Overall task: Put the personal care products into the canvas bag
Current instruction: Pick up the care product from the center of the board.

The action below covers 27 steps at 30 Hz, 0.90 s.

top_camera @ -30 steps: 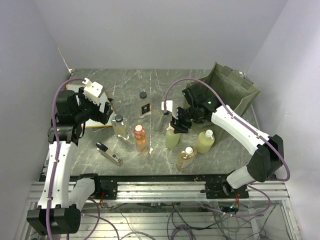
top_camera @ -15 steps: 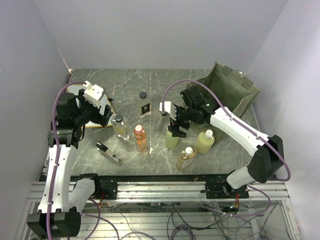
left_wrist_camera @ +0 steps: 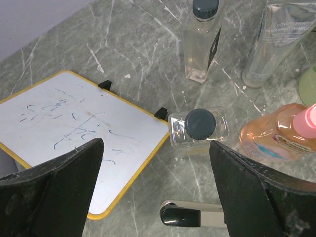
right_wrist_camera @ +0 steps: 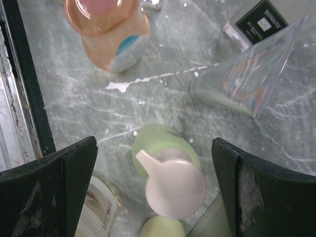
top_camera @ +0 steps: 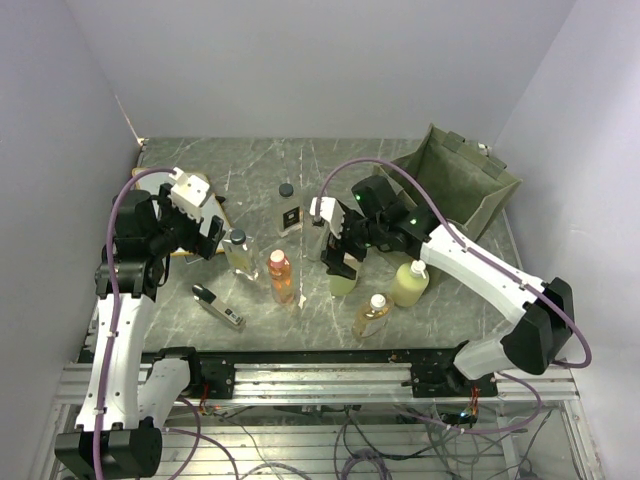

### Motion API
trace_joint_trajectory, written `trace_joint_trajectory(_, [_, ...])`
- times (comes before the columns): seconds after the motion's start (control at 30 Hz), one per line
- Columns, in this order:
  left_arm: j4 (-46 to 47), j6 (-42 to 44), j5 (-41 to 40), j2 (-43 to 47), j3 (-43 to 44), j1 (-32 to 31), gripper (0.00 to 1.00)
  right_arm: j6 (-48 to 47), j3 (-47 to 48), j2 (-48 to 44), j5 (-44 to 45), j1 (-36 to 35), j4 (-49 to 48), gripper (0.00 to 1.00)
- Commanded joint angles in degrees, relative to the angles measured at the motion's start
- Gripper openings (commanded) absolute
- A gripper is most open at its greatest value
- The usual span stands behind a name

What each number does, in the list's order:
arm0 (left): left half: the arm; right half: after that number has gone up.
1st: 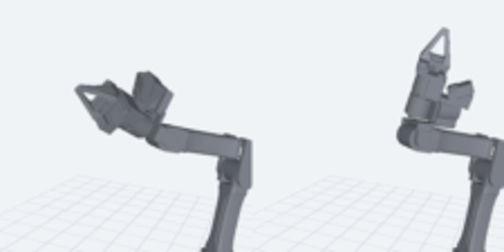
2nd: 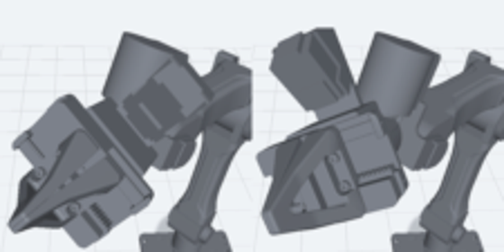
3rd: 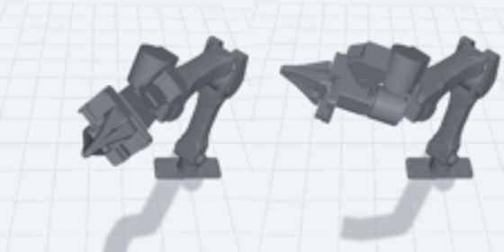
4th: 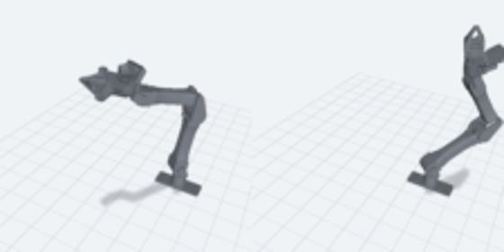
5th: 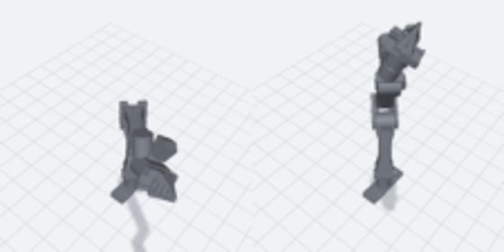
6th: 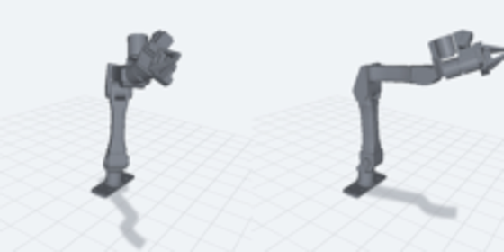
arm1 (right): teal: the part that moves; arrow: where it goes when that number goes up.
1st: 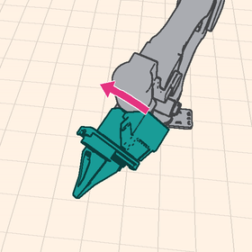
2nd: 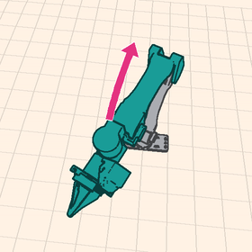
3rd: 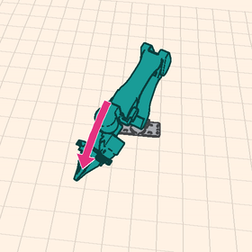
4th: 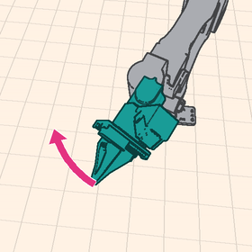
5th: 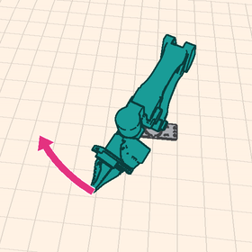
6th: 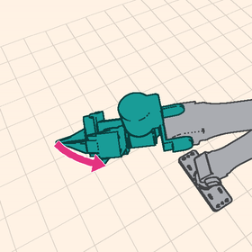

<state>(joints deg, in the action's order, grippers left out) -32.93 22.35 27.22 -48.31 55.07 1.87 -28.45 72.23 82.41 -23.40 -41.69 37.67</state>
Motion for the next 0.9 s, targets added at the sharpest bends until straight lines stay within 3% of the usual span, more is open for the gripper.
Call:
trace_joint_trajectory(0.0, [-1.4, 1.1, -0.1, 0.3, 0.8, -0.4, 0.99, 6.1, 3.1, -1.0, 2.4, -1.2, -4.5, 1.00])
trace_joint_trajectory(0.37, [-2.1, -0.4, -0.4, 0.3, 2.5, -0.4, 0.99, 13.4, 4.6, 1.8, 16.8, -1.4, -6.9, 0.99])
trace_joint_trajectory(0.87, [-1.5, -0.5, -0.4, -0.5, 2.3, -0.4, 0.99, 9.7, 7.2, 5.3, 21.7, -0.6, 7.1, 0.97])
